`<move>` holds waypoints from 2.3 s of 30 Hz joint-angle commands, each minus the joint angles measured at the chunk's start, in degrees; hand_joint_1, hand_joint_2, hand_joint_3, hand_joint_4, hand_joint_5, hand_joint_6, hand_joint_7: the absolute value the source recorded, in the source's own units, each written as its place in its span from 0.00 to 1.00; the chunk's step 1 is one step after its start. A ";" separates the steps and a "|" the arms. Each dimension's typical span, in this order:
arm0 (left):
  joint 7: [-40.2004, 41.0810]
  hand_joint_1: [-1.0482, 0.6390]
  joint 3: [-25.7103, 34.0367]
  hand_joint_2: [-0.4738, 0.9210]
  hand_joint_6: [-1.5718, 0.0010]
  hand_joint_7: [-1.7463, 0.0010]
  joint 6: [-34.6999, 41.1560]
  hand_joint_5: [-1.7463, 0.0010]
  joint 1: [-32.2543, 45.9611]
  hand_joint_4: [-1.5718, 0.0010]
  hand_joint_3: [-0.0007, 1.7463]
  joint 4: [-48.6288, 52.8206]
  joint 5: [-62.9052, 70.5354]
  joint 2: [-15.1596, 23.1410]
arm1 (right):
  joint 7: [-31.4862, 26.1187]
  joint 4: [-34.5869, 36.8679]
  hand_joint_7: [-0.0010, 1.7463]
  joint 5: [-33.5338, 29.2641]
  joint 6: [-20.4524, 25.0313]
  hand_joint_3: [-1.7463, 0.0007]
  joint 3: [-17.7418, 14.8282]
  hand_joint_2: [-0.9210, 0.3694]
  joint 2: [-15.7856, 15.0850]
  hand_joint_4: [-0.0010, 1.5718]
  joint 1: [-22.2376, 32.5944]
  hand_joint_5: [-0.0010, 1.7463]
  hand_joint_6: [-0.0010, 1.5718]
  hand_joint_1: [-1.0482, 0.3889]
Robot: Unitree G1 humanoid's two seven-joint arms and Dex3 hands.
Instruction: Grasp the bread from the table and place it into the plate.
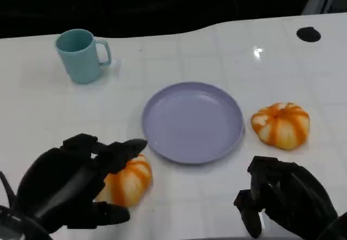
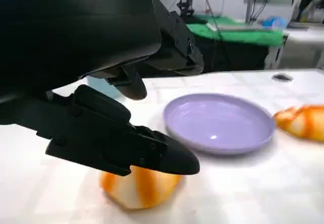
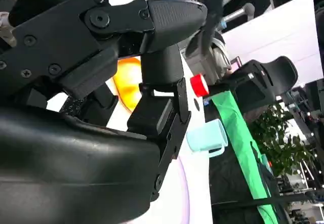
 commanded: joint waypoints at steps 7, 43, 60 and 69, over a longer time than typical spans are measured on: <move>3.57 0.18 -5.18 1.00 0.79 1.00 5.71 0.80 -2.53 0.77 0.02 3.38 12.05 1.64 | 0.15 -0.35 0.78 0.56 -0.40 0.71 -0.72 0.20 -0.71 0.77 0.20 0.88 0.67 0.08; 15.94 0.47 -17.41 1.00 0.31 0.89 5.12 0.21 -18.94 0.54 0.22 39.49 3.52 4.15 | -0.37 -2.00 0.80 0.76 0.54 0.70 -0.59 0.21 -0.95 0.78 0.88 0.88 0.67 0.08; 40.86 0.46 -18.08 0.80 0.60 0.04 5.85 0.00 -20.35 0.49 0.50 41.92 7.45 4.21 | 0.34 -1.29 0.80 1.13 0.21 0.69 -0.89 0.21 -0.97 0.77 0.66 0.88 0.66 0.09; 32.24 0.48 -15.49 0.76 0.57 0.07 14.39 0.00 -16.48 0.48 0.53 26.16 7.18 4.09 | 0.04 -1.04 0.79 0.61 -0.14 0.70 -0.70 0.21 -0.91 0.77 0.59 0.89 0.67 0.09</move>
